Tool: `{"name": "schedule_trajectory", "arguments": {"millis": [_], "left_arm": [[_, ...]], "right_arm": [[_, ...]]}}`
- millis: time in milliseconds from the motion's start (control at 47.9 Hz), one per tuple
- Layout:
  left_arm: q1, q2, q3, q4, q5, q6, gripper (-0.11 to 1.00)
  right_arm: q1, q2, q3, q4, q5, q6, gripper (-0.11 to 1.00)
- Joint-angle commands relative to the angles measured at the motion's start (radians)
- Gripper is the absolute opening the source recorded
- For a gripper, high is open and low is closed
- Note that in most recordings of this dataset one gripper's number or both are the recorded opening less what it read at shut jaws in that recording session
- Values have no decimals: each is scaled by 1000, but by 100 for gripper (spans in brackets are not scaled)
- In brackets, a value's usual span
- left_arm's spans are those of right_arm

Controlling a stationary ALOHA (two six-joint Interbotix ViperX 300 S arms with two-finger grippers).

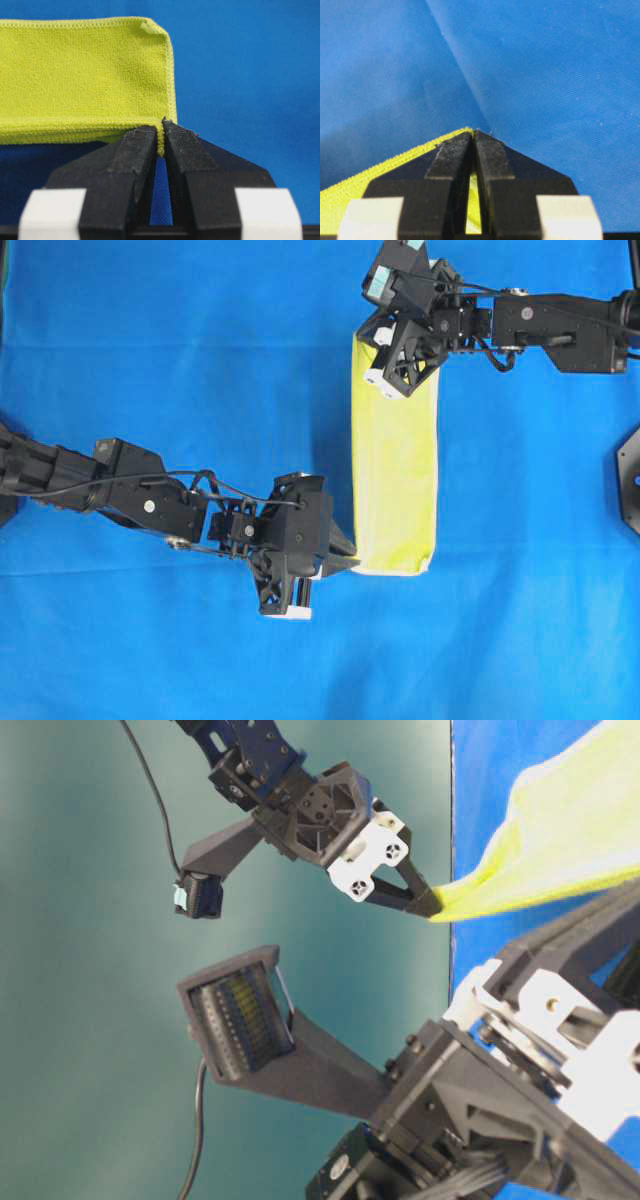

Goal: Fold the yellow towel.
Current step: 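Lower the towel strip and open both grippers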

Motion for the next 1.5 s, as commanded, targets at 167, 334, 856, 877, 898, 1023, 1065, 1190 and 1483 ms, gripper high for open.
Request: {"name": "schedule_trajectory", "arguments": {"millis": [167, 334, 856, 877, 898, 1023, 1065, 1190, 1483], "left_arm": [[-66, -35, -14, 5, -9, 3, 5], [-58, -38, -12, 5, -5, -2, 15], [-41, -155, 5, 5, 184, 0, 87], [-41, -163, 5, 5, 189, 0, 87], [-41, -175, 5, 6, 199, 0, 87], [-40, -219, 12, 6, 227, 11, 87], [-35, -233, 15, 5, 232, 12, 87], [-14, -281, 38, 6, 233, 15, 87], [64, -354, 152, 6, 198, 14, 87]], "right_arm": [[-18, -12, -15, -11, -51, -6, 4], [-18, -3, -11, -9, -61, -5, 7], [-2, -29, -3, -11, -9, 0, 66], [2, -35, -2, -11, -2, 0, 66], [6, -43, 0, -11, 6, 0, 66], [35, -97, 18, -11, 55, 0, 66], [48, -121, 31, -11, 71, 0, 66], [81, -184, 72, -9, 89, 11, 66], [167, -342, 238, 17, 92, 54, 66]]}}
